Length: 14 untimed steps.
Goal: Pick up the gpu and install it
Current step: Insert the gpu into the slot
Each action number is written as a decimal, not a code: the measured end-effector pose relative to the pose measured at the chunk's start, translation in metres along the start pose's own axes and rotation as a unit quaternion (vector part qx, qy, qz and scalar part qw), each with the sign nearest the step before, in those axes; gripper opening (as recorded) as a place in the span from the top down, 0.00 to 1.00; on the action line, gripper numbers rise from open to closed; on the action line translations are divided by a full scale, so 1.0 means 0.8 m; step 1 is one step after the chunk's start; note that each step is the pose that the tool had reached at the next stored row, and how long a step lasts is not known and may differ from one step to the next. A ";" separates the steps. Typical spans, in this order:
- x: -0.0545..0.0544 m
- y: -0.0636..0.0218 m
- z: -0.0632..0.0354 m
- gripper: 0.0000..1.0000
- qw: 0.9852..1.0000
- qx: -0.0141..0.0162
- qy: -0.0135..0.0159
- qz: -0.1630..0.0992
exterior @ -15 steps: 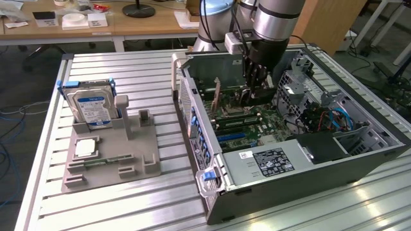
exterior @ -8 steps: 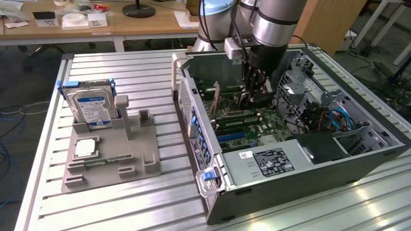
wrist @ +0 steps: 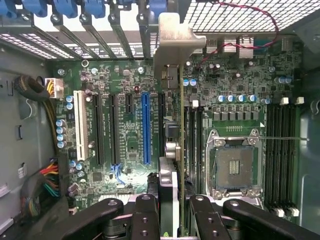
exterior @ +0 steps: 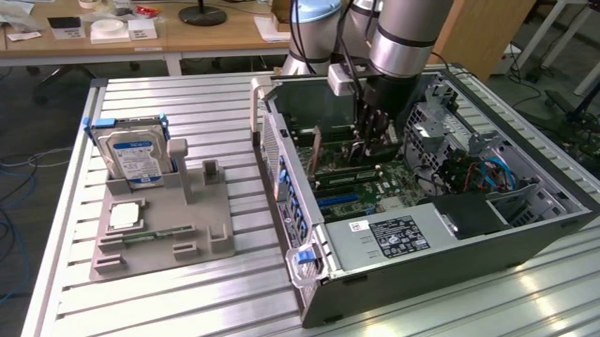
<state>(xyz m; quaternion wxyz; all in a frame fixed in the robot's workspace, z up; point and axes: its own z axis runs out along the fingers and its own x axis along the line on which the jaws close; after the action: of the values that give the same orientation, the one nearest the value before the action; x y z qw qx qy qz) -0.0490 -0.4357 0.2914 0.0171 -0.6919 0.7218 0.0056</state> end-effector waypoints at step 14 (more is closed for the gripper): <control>0.010 0.002 0.006 0.72 1.000 0.000 -0.001 0.000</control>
<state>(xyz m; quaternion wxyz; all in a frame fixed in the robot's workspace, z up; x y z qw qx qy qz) -0.0507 -0.4433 0.2865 0.0178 -0.6919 0.7217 0.0065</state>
